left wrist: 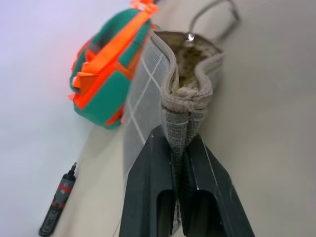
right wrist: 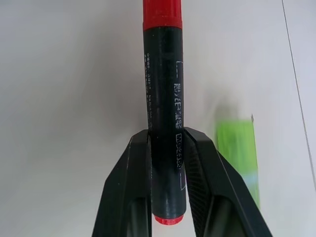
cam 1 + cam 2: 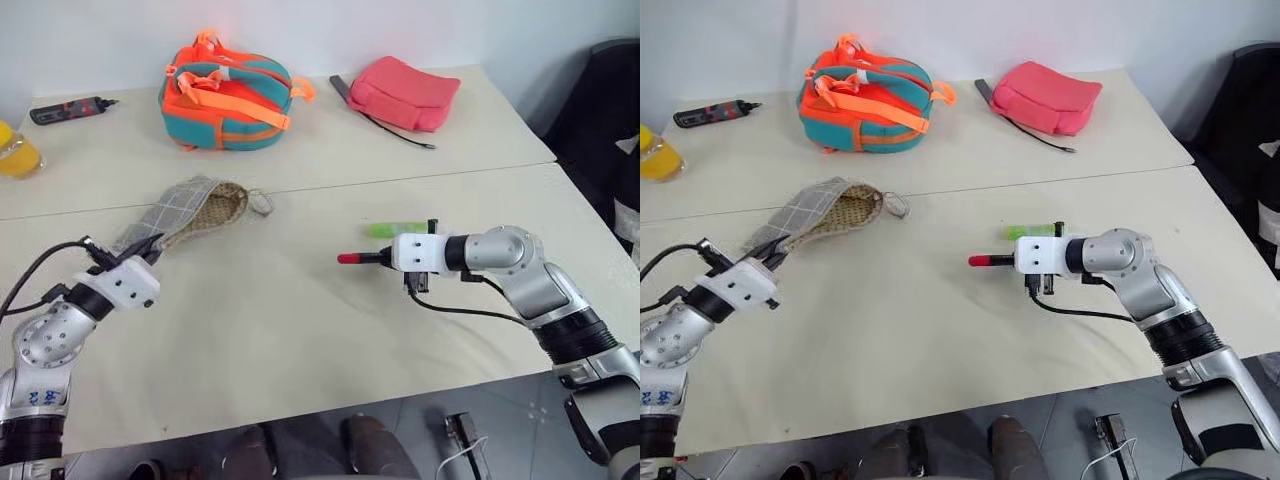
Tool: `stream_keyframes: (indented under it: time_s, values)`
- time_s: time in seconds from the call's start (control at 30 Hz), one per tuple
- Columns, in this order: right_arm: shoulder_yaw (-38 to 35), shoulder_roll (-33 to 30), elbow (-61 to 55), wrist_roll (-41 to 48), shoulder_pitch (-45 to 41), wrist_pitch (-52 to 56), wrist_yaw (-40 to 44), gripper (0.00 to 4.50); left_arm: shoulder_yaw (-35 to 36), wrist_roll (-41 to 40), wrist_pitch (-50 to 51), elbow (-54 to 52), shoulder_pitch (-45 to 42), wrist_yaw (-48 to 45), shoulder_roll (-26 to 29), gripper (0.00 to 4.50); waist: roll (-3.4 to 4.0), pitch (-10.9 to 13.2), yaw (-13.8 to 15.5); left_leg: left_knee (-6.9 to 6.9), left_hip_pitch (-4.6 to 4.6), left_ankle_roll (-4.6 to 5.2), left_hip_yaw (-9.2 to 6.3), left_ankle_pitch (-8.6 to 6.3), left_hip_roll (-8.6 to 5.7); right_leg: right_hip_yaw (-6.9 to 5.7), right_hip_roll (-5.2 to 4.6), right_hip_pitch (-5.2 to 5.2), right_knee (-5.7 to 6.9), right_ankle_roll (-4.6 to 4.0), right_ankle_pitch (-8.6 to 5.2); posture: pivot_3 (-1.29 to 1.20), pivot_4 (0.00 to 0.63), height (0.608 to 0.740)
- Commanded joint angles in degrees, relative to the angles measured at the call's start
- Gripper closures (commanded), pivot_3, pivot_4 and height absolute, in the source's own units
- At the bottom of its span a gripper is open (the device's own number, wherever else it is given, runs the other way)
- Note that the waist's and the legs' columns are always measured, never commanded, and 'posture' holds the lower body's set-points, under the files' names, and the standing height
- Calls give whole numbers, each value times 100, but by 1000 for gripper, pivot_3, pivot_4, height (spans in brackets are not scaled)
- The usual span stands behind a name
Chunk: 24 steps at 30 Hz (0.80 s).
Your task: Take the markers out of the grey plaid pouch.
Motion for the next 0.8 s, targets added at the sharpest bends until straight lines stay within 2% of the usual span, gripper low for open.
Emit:
stream_keyframes:
  time_s: [0.03, 0.13, 0.27, 0.4, 0.6, 0.7, 0.8]
  values:
    - [-80, 94, 239, -58, 130, -92, -109, 3943, -317, -259, 58, -59, 217, -36, -266, 4233, 0, 0, -1, 0, 1, 0, 2, 0, 0, -1, 0, 2, 5, 0, 0, 0, 150, 740]
    - [-220, 189, 257, 148, 125, 27, -55, 2933, -376, -562, 136, -195, 272, -152, -350, 3450, -2, -1, 3, 11, 6, 0, 14, 0, 2, -6, 2, 14, 13, 0, 0, 0, 150, 740]
    - [-410, 315, 54, 435, 126, 281, 85, 1574, -317, -920, 198, -240, 276, -245, -334, 2154, -2, -1, 4, 17, 6, 1, 16, 1, 2, -5, 4, 14, 19, 0, 0, 0, 150, 740]
    - [-661, 430, -400, 990, 189, 796, 292, 218, -49, -2488, 791, -870, 434, -900, -358, 919, -2, -1, 0, 9, 4, 0, 12, 1, 3, -6, 3, 7, 21, 0, 0, 0, 150, 740]
    - [-1326, 877, -1393, 2501, 507, 2151, 389, 218, 526, -4723, 2448, -2093, 1144, -1619, -338, 919, -2, -1, -17, 6, 2, -12, -14, -6, 20, -7, 17, 3, 26, 0, 0, 0, 150, 740]
    - [-1452, 1012, -1815, 2901, 796, 2559, 295, 218, 652, -5180, 3124, -2406, 1480, -1676, -376, 919, -4, 0, -1, 9, 3, -16, -23, -11, 16, -8, 15, 9, 22, 0, 0, 0, 150, 740]
    - [-1592, 1226, -2364, 3393, 1434, 2933, 95, 218, 815, -4977, 3251, -2441, 1744, -1413, -565, 919, -9, -2, 26, 14, 1, -13, -34, -12, 11, -12, 15, 22, 12, 0, 0, 0, 150, 740]
